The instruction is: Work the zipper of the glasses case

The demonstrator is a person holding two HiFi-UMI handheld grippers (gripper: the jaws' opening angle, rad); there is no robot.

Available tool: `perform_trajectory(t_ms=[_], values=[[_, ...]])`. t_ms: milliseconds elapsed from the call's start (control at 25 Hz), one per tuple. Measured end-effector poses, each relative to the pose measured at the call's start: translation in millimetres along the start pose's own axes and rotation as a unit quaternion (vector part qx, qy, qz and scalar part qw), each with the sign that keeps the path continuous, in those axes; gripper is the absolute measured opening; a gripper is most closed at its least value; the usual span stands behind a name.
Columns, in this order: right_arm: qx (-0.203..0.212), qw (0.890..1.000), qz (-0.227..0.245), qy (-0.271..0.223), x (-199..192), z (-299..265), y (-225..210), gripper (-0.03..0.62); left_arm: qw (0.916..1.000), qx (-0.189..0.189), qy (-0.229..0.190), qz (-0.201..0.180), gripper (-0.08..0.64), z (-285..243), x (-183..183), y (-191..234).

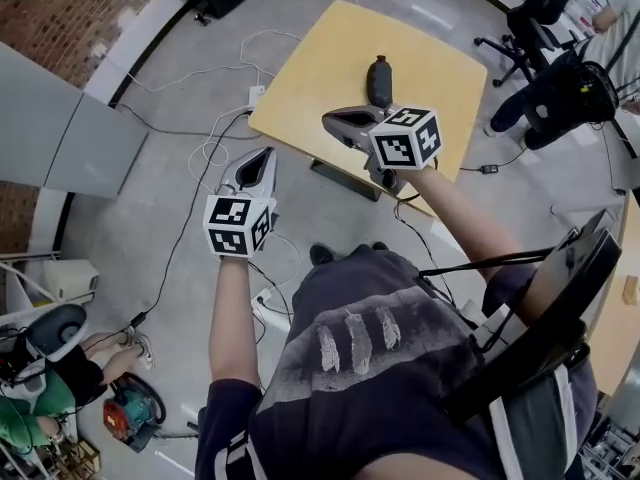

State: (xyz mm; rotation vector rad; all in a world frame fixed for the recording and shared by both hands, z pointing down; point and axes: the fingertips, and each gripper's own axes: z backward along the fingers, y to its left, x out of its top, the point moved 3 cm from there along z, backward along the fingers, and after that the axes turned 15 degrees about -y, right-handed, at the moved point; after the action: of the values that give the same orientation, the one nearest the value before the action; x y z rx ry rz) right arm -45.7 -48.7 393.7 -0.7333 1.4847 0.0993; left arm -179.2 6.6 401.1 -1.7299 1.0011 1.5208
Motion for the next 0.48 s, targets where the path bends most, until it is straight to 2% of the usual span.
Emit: perform_trajectory(t_ms=[200, 480], values=[[0.036, 0.999, 0.007, -0.028, 9.6, 18.4, 13.8, 0.003, 0.9999, 0.001, -0.012, -0.001, 0.000, -5.9, 11.9, -22.7], [0.077, 0.995, 0.000, -0.059, 24.0, 66.2, 4.0, 0.002, 0.9993, 0.000, -0.036, -0.011, 0.000, -32.8, 36.5, -79.8]])
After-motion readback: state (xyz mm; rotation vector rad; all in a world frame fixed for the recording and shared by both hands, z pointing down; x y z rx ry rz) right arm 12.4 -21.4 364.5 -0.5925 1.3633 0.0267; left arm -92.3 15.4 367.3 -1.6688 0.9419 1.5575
